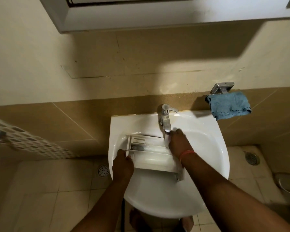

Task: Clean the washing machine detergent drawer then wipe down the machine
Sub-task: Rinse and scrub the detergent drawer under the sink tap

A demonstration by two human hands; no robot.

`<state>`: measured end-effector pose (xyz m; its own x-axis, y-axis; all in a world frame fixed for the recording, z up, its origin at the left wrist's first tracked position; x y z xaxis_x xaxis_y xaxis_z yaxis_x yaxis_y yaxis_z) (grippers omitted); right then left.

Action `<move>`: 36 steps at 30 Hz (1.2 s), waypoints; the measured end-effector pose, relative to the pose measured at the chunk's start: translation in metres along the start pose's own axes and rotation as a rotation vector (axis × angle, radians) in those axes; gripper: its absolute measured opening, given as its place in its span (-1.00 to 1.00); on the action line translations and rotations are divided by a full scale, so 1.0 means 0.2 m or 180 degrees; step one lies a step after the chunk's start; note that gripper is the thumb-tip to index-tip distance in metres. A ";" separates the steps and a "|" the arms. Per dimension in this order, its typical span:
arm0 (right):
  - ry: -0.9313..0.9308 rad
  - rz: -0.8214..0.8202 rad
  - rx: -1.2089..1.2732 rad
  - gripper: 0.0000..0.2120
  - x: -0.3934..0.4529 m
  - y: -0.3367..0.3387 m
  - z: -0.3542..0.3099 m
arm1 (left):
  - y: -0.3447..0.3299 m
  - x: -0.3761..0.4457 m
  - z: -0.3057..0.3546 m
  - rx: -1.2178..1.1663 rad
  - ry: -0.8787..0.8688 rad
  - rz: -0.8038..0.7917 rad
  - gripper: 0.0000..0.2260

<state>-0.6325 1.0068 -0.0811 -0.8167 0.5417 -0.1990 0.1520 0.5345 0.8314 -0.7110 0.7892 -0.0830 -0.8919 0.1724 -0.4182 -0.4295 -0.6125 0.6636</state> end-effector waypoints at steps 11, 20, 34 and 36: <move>0.0102 -0.1403 -0.2448 -0.52 -0.32 -0.14 -0.15 | 0.01 0.03 0.05 0.0036 -0.0029 0.0147 -0.91; -0.0057 -0.1659 -0.2042 -0.46 -0.52 -0.24 -0.16 | -0.01 0.03 0.03 0.0053 0.0052 0.0208 -0.92; -0.2064 -0.0149 0.5605 -0.73 0.01 -0.02 0.03 | -0.02 0.05 -0.03 0.0071 -0.0134 0.0350 -0.93; -0.1759 -0.0535 0.4754 -0.76 -0.06 -0.05 -0.02 | -0.02 0.05 -0.03 0.0078 -0.0122 0.0360 -0.94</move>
<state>-0.6263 0.9924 -0.0845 -0.6378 0.3939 -0.6619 0.7389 0.5554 -0.3814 -0.7181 0.7892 -0.0933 -0.9393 0.1330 -0.3162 -0.3289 -0.6106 0.7204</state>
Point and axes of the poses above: each hand's wrist, its own x-axis towards the middle knuckle, its own y-axis out of the back of the hand, z = x × y, the point moved 3 cm from there along x, towards the middle knuckle, and after that the axes turned 6 degrees about y, right-handed, at the moved point
